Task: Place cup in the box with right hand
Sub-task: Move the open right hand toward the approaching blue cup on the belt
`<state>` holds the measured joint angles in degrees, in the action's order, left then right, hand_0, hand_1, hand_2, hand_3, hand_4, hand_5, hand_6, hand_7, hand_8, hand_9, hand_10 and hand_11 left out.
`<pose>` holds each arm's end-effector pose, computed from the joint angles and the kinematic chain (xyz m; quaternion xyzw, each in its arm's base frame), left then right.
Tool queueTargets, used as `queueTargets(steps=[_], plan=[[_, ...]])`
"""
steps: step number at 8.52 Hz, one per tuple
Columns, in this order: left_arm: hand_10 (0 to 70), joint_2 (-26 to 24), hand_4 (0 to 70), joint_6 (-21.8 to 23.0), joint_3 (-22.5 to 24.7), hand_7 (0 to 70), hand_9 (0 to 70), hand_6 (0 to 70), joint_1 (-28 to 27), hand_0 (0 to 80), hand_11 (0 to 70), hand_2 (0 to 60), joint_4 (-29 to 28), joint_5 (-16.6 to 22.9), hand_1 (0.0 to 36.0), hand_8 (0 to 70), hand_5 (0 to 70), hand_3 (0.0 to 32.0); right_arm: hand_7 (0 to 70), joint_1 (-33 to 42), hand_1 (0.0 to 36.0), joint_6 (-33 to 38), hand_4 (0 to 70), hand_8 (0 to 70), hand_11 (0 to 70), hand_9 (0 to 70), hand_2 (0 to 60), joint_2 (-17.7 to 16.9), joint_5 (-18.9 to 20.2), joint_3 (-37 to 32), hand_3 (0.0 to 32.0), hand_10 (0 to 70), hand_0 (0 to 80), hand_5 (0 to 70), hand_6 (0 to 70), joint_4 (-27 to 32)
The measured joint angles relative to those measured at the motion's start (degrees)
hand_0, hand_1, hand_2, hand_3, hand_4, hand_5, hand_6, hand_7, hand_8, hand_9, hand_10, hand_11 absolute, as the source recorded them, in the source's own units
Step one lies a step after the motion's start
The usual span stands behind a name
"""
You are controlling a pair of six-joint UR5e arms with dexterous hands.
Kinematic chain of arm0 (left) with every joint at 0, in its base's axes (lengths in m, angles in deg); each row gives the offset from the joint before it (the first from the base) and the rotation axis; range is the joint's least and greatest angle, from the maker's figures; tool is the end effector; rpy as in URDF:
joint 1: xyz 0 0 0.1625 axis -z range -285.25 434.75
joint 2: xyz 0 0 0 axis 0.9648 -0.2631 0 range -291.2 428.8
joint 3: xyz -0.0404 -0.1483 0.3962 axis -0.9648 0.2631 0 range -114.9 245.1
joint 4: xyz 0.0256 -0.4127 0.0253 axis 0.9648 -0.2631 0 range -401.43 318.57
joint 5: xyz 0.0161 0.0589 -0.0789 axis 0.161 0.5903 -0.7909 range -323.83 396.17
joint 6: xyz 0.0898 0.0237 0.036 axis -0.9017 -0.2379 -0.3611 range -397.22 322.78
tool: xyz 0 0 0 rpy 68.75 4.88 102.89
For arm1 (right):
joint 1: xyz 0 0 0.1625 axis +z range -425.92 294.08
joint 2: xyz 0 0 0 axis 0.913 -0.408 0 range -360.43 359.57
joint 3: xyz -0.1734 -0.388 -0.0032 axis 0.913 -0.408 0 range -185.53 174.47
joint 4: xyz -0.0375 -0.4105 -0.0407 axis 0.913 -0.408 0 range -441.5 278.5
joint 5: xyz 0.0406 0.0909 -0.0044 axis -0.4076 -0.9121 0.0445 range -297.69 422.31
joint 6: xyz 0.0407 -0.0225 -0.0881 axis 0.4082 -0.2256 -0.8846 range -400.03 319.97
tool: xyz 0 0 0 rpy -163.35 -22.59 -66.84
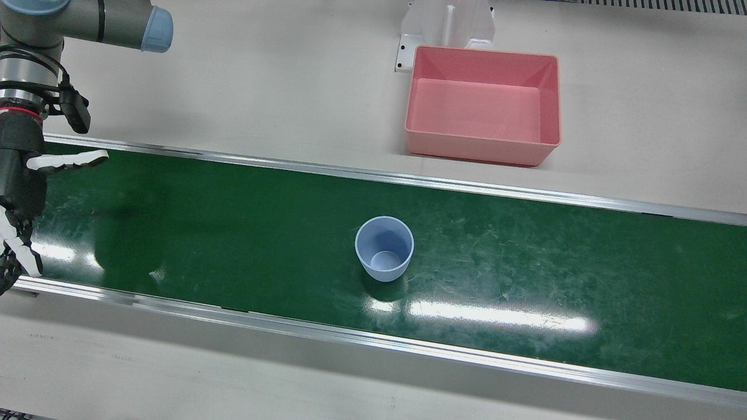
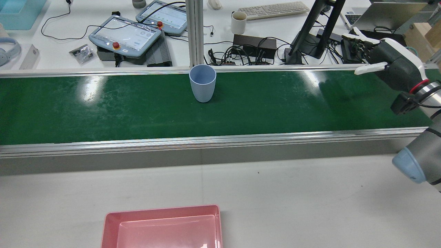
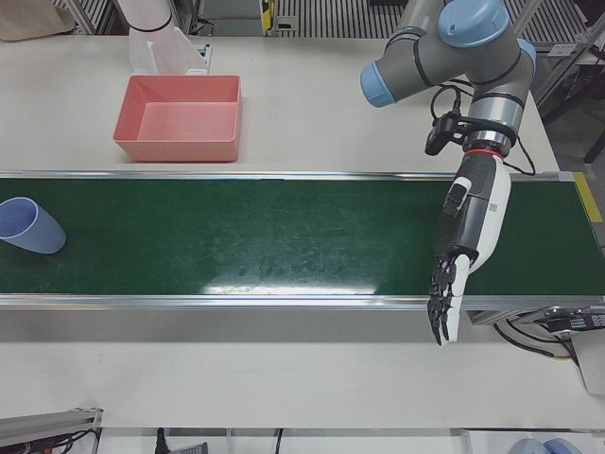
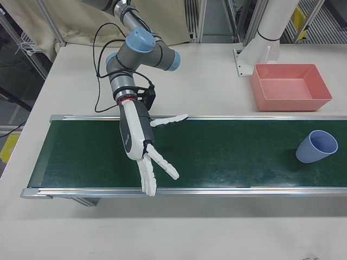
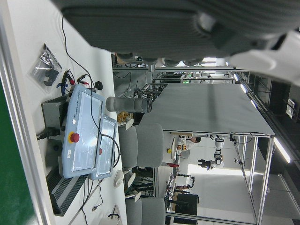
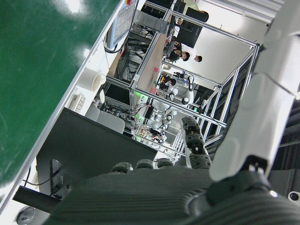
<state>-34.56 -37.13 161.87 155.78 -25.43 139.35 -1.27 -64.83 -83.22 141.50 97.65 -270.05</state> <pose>-0.0204 -0.5806 0.5335 -0.1353 0.7189 -0.6681 0.1362 -0.0928 -0.5505 0.5250 0.0556 -0.7731 0.5995 0.1998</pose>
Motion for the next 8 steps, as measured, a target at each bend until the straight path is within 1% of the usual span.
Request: queueTargets(steps=[1, 2, 3, 4, 5, 8], plan=[[0.0, 0.0, 0.0, 0.0, 0.0, 0.0, 0.0, 0.0, 0.0, 0.0, 0.0, 0.0, 0.0, 0.0, 0.0, 0.0, 0.0, 0.0, 0.0, -0.2, 14.6, 0.0, 0.0, 0.0, 0.0, 0.0, 1.1, 0.0, 0.0, 0.0, 0.0, 0.0, 48.8, 4.0, 0.0, 0.0], [0.0, 0.0, 0.0, 0.0, 0.0, 0.0, 0.0, 0.0, 0.0, 0.0, 0.0, 0.0, 0.0, 0.0, 0.0, 0.0, 0.0, 0.0, 0.0, -0.4, 14.7, 0.0, 0.0, 0.0, 0.0, 0.0, 5.2, 0.0, 0.0, 0.0, 0.0, 0.0, 47.9, 3.8, 0.0, 0.0], [0.0, 0.0, 0.0, 0.0, 0.0, 0.0, 0.0, 0.0, 0.0, 0.0, 0.0, 0.0, 0.0, 0.0, 0.0, 0.0, 0.0, 0.0, 0.0, -0.6, 15.0, 0.0, 0.0, 0.0, 0.0, 0.0, 3.0, 0.0, 0.0, 0.0, 0.0, 0.0, 48.7, 4.0, 0.0, 0.0], [0.0, 0.0, 0.0, 0.0, 0.0, 0.0, 0.0, 0.0, 0.0, 0.0, 0.0, 0.0, 0.0, 0.0, 0.0, 0.0, 0.0, 0.0, 0.0, -0.8, 15.2, 0.0, 0.0, 0.0, 0.0, 0.2, 6.6, 0.0, 0.0, 0.0, 0.0, 0.0, 47.9, 3.9, 0.0, 0.0], [0.0, 0.0, 0.0, 0.0, 0.0, 0.0, 0.0, 0.0, 0.0, 0.0, 0.0, 0.0, 0.0, 0.0, 0.0, 0.0, 0.0, 0.0, 0.0, -0.9, 15.6, -0.1, 0.0, 0.0, 0.0, 0.0, 2.0, 0.0, 0.0, 0.0, 0.0, 0.0, 49.2, 4.2, 0.0, 0.0], [0.0, 0.0, 0.0, 0.0, 0.0, 0.0, 0.0, 0.0, 0.0, 0.0, 0.0, 0.0, 0.0, 0.0, 0.0, 0.0, 0.0, 0.0, 0.0, -1.9, 15.7, -0.3, 0.0, 0.0, 0.0, 0.0, 1.8, 0.0, -0.1, -0.2, 0.0, 0.0, 49.3, 4.3, 0.0, 0.0]])
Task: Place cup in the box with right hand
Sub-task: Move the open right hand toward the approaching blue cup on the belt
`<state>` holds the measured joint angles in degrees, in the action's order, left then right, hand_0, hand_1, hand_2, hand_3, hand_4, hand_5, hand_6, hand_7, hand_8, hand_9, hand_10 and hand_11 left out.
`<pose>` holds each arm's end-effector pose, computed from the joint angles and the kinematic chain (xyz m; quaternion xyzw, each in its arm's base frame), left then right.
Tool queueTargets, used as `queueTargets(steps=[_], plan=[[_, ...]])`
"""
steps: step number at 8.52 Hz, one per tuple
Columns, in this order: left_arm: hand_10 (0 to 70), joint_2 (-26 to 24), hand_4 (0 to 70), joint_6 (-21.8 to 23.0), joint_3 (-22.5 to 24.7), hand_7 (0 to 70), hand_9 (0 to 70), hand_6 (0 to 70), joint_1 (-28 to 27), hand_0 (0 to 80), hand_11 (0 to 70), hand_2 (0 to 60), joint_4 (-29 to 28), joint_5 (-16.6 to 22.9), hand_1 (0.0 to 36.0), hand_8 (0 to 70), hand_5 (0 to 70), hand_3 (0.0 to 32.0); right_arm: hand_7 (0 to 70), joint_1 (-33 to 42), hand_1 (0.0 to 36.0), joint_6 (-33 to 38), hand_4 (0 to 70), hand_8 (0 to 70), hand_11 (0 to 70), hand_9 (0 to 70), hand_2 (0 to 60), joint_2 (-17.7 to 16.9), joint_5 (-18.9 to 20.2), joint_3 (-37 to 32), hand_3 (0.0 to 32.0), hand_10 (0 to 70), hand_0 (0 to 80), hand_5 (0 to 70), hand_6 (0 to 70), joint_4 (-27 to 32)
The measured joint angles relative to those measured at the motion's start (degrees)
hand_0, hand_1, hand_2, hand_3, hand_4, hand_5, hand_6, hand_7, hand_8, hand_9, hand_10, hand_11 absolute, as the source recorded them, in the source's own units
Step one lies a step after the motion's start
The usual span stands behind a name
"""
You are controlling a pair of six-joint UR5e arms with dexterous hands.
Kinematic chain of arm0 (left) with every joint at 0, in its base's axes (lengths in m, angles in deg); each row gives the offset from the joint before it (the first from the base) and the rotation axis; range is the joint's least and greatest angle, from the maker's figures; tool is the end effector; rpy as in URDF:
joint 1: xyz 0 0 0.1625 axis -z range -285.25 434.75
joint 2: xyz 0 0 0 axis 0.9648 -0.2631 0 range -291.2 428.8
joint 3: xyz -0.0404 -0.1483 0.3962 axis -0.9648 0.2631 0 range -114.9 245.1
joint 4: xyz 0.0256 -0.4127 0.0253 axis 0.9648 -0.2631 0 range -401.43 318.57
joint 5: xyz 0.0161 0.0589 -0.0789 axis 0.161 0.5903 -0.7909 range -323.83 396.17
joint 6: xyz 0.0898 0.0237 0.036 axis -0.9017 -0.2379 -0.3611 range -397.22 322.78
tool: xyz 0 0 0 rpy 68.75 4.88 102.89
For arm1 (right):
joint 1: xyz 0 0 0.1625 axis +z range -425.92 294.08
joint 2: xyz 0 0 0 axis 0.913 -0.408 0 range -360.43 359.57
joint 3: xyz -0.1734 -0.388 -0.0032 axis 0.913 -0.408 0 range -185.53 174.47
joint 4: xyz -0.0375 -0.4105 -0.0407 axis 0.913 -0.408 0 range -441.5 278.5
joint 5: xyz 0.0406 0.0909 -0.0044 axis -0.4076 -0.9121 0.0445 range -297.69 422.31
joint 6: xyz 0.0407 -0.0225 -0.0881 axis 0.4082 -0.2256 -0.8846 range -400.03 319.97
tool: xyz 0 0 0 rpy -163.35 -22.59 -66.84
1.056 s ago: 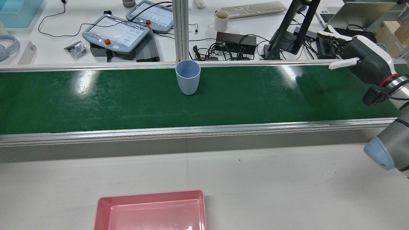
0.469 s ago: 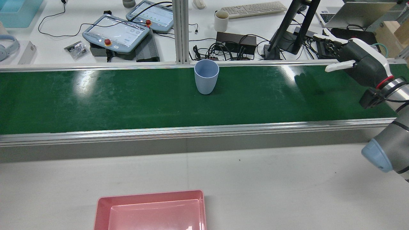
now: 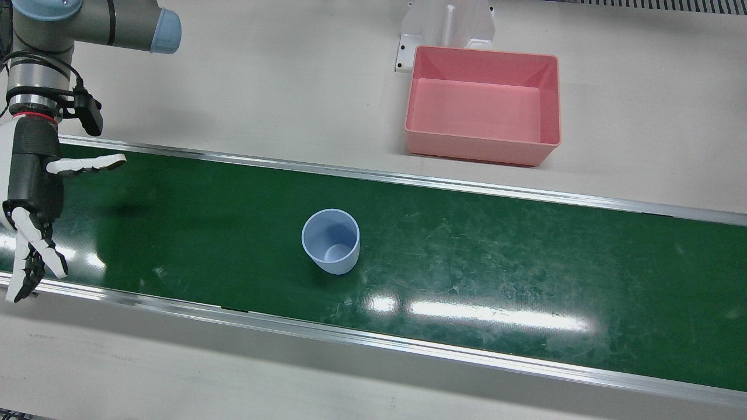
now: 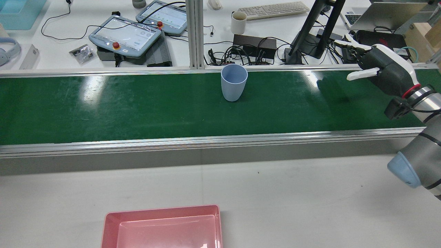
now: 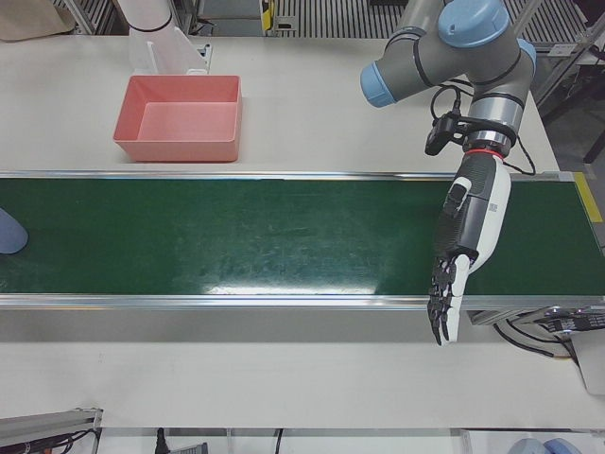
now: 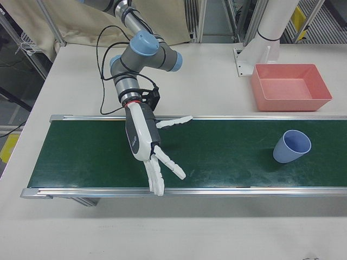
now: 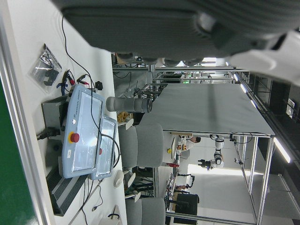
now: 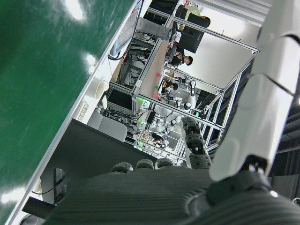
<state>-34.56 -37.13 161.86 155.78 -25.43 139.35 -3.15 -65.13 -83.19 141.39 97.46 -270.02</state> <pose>-0.0204 -0.5806 0.5336 -0.1353 0.7188 -0.6682 0.1361 -0.1108 -0.5476 0.5262 0.0456 -0.7730 0.5966 0.2109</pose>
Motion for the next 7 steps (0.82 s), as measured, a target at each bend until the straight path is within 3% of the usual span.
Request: queueTargets(steps=[5, 7], plan=[[0.0, 0.0, 0.0, 0.0, 0.0, 0.0, 0.0, 0.0, 0.0, 0.0, 0.0, 0.0, 0.0, 0.0, 0.0, 0.0, 0.0, 0.0, 0.0, -1.9, 15.7, 0.2, 0.0, 0.0, 0.0, 0.2, 2.8, 0.1, -1.8, -0.1, 0.0, 0.0, 48.9, 4.3, 0.0, 0.2], [0.0, 0.0, 0.0, 0.0, 0.0, 0.0, 0.0, 0.0, 0.0, 0.0, 0.0, 0.0, 0.0, 0.0, 0.0, 0.0, 0.0, 0.0, 0.0, -3.3, 16.9, 4.0, 0.0, 0.0, 0.0, 0.1, 6.8, 0.0, -4.0, -0.2, 0.0, 0.0, 48.8, 4.3, 0.1, 0.7]])
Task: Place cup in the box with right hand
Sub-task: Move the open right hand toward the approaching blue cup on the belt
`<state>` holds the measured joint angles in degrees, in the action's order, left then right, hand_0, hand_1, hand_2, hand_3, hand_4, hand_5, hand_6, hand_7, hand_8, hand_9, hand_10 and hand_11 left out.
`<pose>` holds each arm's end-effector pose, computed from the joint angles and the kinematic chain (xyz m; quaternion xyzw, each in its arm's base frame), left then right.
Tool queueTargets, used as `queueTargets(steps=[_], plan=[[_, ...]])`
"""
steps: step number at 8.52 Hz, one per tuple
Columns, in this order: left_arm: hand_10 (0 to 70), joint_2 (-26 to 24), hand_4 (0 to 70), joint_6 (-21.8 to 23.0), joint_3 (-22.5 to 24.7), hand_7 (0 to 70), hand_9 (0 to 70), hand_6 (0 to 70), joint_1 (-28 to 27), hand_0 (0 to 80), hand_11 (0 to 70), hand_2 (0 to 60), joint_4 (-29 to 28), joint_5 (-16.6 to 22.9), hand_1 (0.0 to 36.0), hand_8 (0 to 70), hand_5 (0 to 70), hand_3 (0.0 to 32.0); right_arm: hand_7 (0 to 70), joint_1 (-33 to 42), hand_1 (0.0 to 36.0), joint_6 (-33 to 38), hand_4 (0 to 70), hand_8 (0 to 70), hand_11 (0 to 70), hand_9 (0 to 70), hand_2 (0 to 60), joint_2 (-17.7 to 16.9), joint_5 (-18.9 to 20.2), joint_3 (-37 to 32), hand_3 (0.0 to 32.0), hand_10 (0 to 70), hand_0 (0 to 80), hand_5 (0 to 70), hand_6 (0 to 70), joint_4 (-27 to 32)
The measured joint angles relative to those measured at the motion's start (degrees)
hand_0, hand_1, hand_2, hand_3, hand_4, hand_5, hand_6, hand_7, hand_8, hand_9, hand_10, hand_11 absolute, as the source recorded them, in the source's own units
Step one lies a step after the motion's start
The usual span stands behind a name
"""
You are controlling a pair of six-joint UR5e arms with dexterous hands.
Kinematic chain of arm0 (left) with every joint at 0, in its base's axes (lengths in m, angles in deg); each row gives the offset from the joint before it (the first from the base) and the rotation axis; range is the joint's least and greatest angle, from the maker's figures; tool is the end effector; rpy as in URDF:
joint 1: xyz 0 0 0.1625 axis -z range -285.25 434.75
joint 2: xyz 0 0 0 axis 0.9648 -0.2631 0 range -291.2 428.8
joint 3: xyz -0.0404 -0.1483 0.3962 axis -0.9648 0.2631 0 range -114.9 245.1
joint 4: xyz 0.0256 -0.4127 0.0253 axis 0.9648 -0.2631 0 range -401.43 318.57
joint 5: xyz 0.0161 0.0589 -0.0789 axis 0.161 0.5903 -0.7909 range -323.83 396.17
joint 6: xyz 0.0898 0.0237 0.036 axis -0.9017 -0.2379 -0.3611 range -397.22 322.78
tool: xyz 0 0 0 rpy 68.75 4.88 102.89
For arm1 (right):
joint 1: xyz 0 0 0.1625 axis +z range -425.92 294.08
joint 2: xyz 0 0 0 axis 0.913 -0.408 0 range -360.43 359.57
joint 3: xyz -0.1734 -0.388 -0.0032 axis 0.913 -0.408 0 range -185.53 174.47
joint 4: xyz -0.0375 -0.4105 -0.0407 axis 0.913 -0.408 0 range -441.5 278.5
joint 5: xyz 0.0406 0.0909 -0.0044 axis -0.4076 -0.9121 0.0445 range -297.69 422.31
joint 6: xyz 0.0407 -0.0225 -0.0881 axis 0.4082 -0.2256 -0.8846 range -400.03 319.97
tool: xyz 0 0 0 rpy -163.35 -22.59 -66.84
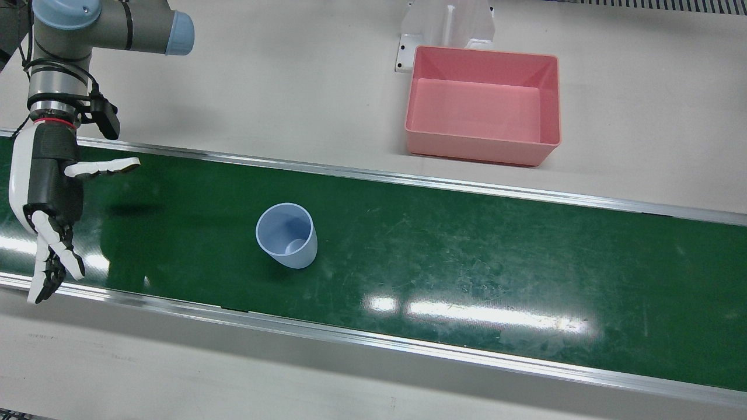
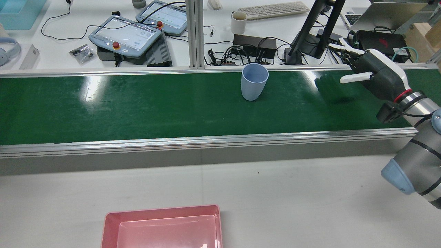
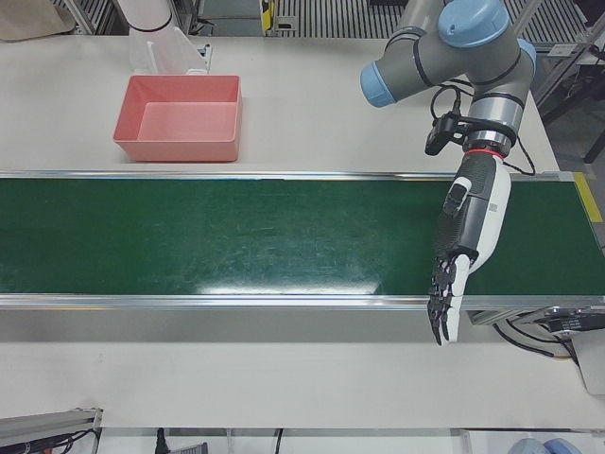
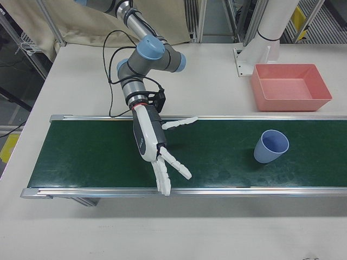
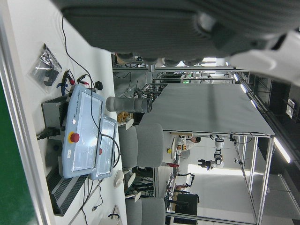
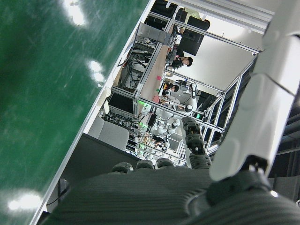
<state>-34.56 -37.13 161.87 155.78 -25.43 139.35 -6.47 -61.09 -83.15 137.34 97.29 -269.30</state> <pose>-0.0204 -0.5806 0.5335 -0.1353 0.7189 -0.6681 0.1362 -0.1363 -0.5436 0.5262 0.0175 -0.7762 0.6041 0.1794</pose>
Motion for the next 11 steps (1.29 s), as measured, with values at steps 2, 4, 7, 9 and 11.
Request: queueTargets(steps=[2, 4, 7, 9, 11], plan=[[0.0, 0.0, 0.0, 0.0, 0.0, 0.0, 0.0, 0.0, 0.0, 0.0, 0.0, 0.0, 0.0, 0.0, 0.0, 0.0, 0.0, 0.0, 0.0, -0.8, 18.2, 3.8, 0.1, 0.0, 0.0, 0.0, 12.0, -0.1, -1.6, 0.2, 0.0, 0.0, 48.6, 4.1, 0.6, -0.3], [0.0, 0.0, 0.0, 0.0, 0.0, 0.0, 0.0, 0.0, 0.0, 0.0, 0.0, 0.0, 0.0, 0.0, 0.0, 0.0, 0.0, 0.0, 0.0, -1.3, 18.7, 5.0, 2.7, 0.0, 0.0, 0.0, 13.8, -0.1, -2.0, 0.3, 0.0, 0.0, 48.7, 4.0, 1.1, -0.4], [0.0, 0.0, 0.0, 0.0, 0.1, 0.0, 0.0, 0.0, 0.0, 0.0, 0.0, 0.0, 0.0, 0.0, 0.0, 0.0, 0.0, 0.0, 0.0, -2.4, 17.6, 5.3, 4.2, 0.0, 0.0, 0.0, 9.8, -0.1, -2.1, 0.3, 0.0, 0.0, 49.3, 3.9, 1.0, -0.8], [0.0, 0.0, 0.0, 0.0, 0.0, 0.0, 0.0, 0.0, 0.0, 0.0, 0.0, 0.0, 0.0, 0.0, 0.0, 0.0, 0.0, 0.0, 0.0, -3.3, 17.5, 5.2, 4.0, 0.0, 0.0, 0.0, 10.3, 0.0, -2.1, 0.3, 0.0, 0.0, 49.0, 3.8, 1.0, -1.0], [0.0, 0.0, 0.0, 0.0, 0.0, 0.0, 0.0, 0.0, 0.0, 0.0, 0.0, 0.0, 0.0, 0.0, 0.0, 0.0, 0.0, 0.0, 0.0, -3.7, 17.6, 5.2, 3.9, 0.0, 0.0, 0.0, 10.8, 0.0, -2.1, 0.5, 0.0, 0.0, 49.0, 3.8, 1.0, -1.0]])
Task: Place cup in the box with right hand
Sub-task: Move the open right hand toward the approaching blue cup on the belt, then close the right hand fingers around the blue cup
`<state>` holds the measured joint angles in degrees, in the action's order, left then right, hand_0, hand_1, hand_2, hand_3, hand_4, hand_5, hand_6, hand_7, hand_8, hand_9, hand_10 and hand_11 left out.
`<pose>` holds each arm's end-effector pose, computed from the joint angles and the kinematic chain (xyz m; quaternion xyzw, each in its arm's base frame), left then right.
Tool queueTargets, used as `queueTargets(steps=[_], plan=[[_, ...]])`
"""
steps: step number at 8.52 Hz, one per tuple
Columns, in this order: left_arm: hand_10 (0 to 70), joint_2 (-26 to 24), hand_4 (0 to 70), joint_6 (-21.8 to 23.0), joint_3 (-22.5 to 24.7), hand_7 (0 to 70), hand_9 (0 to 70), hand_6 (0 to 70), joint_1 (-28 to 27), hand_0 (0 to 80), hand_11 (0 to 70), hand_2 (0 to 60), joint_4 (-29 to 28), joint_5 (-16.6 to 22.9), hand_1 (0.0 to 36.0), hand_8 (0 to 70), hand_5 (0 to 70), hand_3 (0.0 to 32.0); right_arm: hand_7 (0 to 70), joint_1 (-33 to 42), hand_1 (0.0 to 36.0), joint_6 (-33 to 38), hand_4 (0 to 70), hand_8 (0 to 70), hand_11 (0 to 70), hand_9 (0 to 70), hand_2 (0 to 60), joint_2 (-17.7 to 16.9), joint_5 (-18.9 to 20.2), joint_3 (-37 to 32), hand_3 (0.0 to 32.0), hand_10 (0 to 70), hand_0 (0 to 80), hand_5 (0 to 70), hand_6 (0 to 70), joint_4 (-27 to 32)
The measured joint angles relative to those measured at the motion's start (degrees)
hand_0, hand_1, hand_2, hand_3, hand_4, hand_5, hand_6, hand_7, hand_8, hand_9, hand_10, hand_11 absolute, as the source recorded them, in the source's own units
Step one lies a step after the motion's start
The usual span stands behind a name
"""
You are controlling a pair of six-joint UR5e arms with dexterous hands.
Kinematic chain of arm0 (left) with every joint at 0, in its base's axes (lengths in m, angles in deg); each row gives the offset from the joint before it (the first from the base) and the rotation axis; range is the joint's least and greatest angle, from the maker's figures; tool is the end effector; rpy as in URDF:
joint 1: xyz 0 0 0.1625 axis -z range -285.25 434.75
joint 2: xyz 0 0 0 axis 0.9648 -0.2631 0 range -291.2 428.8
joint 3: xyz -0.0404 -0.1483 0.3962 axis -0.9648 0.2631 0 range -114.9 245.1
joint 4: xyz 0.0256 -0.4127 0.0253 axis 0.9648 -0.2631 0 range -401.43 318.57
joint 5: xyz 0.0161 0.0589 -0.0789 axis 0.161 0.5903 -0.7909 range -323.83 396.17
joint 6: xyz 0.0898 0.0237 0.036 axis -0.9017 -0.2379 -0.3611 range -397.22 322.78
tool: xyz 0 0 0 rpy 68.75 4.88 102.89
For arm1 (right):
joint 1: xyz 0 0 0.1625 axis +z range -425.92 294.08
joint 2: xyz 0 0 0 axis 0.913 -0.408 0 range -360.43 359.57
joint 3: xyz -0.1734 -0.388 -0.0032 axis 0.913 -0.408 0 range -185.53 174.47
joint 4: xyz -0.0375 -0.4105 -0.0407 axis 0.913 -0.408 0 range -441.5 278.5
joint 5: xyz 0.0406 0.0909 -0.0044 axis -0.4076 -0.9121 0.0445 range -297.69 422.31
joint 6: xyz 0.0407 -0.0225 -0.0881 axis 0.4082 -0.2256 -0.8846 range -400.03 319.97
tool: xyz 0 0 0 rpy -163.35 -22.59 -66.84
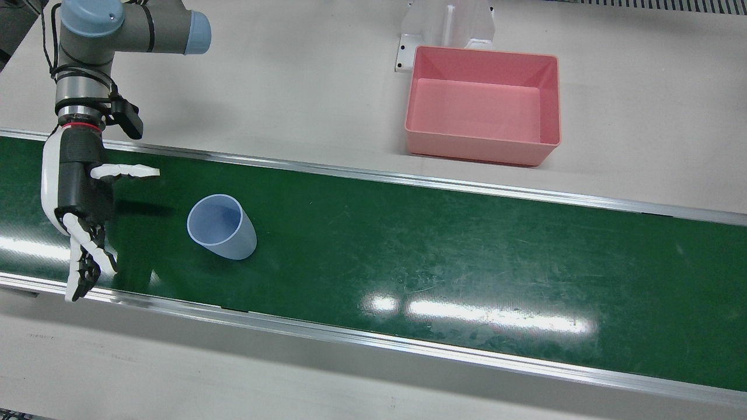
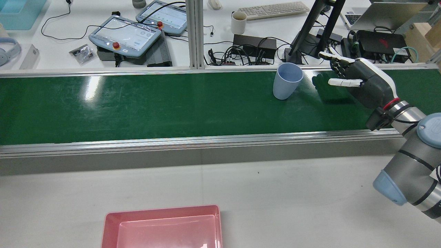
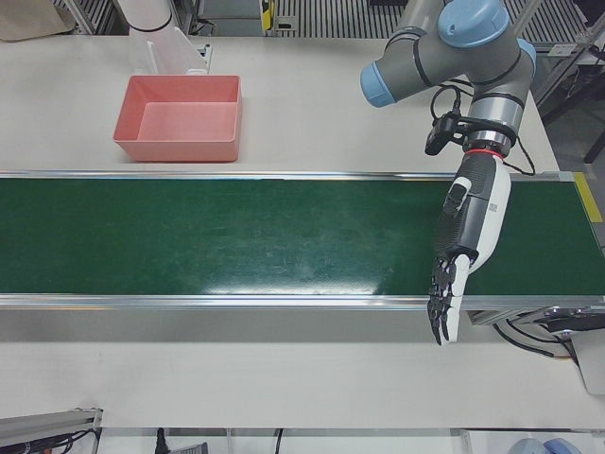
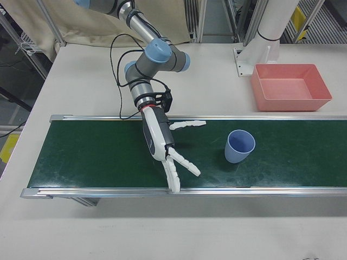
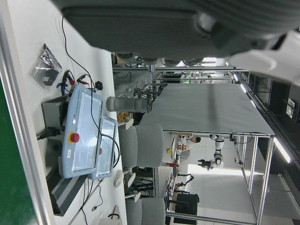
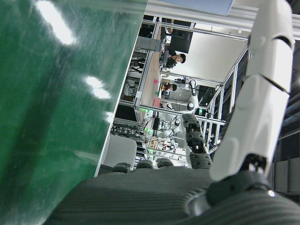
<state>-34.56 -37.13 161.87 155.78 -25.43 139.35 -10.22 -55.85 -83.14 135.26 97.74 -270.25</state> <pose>-0.0204 -0.5806 0.5335 -0.1353 0.7189 -0.6681 0.1362 -0.1672 -0.5333 0.5244 -0.0310 -0.7725 0.6137 0.1599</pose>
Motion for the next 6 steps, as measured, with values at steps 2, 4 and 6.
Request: queueTargets(steps=[2, 4, 6], plan=[[0.0, 0.0, 0.0, 0.0, 0.0, 0.0, 0.0, 0.0, 0.0, 0.0, 0.0, 0.0, 0.0, 0.0, 0.0, 0.0, 0.0, 0.0, 0.0, -0.2, 17.8, 0.0, 4.1, 0.0, 0.0, 0.0, 11.6, 0.0, 0.0, 0.2, 0.0, 0.0, 49.0, 3.8, 1.0, 0.0], [0.0, 0.0, 0.0, 0.0, 0.0, 0.0, 0.0, 0.0, 0.0, 0.0, 0.0, 0.0, 0.0, 0.0, 0.0, 0.0, 0.0, 0.0, 0.0, -0.4, 17.9, 0.0, 4.1, 0.0, 0.0, 0.0, 12.2, 0.0, -0.1, 0.2, 0.0, 0.0, 49.0, 3.8, 1.0, 0.0], [0.0, 0.0, 0.0, 0.0, 0.0, 0.0, 0.0, 0.0, 0.0, 0.0, 0.0, 0.0, 0.0, 0.0, 0.0, 0.0, 0.0, 0.0, 0.0, -0.8, 17.9, 0.0, 3.4, 0.0, 0.0, 0.0, 12.7, 0.0, -0.1, 0.1, 0.0, 0.0, 48.7, 3.9, 1.0, 0.0]])
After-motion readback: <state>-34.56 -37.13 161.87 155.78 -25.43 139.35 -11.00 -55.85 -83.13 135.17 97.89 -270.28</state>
